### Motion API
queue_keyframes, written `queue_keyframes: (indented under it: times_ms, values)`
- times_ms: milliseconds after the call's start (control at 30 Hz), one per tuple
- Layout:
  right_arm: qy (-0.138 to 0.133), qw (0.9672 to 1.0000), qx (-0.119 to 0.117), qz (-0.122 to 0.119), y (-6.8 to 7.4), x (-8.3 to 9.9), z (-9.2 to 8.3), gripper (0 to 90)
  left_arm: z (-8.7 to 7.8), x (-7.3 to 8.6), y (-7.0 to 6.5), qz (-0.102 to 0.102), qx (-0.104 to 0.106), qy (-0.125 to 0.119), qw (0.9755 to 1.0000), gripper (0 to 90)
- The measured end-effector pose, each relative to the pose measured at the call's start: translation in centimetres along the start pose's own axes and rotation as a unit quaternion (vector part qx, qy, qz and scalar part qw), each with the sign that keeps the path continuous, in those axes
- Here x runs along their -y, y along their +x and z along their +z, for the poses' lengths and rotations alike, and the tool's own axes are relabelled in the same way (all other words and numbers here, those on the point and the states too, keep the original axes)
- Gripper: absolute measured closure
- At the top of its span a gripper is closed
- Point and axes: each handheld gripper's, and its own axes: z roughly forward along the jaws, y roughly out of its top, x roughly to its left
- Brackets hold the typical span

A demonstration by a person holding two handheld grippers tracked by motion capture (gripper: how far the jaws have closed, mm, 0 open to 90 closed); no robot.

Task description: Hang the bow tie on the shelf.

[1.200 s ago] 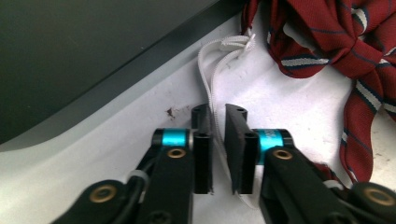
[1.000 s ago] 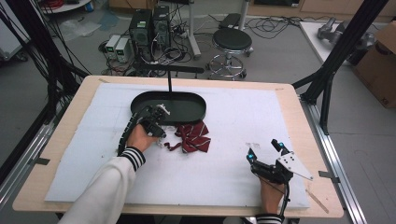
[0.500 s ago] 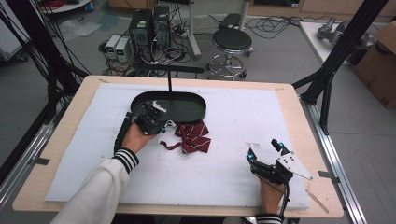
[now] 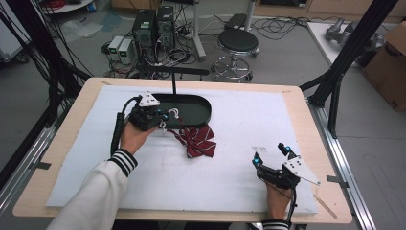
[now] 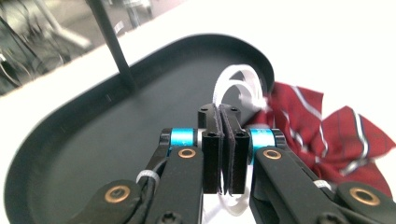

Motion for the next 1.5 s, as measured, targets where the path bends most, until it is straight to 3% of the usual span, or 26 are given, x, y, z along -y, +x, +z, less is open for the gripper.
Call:
queue_keyframes:
  times_ms: [333, 500, 833, 1067, 1500]
  values:
    - [-0.001, 1.0000, -0.001, -0.003, 0.0, 0.0, 0.0, 5.2, -1.4, -2.8, 1.2, 0.008, -0.024, -0.072, 0.9971, 87.3]
    - [-0.001, 1.0000, 0.000, -0.002, 0.0, 0.0, 0.0, 5.2, -1.4, -3.9, 2.2, 0.000, -0.037, -0.088, 0.9954, 87.3]
    - [-0.001, 1.0000, 0.000, -0.002, 0.0, 0.0, 0.0, 5.3, -1.2, -5.6, 3.7, -0.004, -0.044, -0.108, 0.9931, 87.3]
    - [-0.002, 1.0000, 0.002, 0.001, -0.1, 0.0, 0.0, 5.3, -0.6, -7.2, 5.4, -0.014, -0.055, -0.125, 0.9906, 87.3]
    - [-0.002, 1.0000, 0.002, 0.004, -0.1, 0.0, 0.0, 5.3, -0.1, -9.6, 7.5, -0.016, -0.073, -0.132, 0.9885, 87.3]
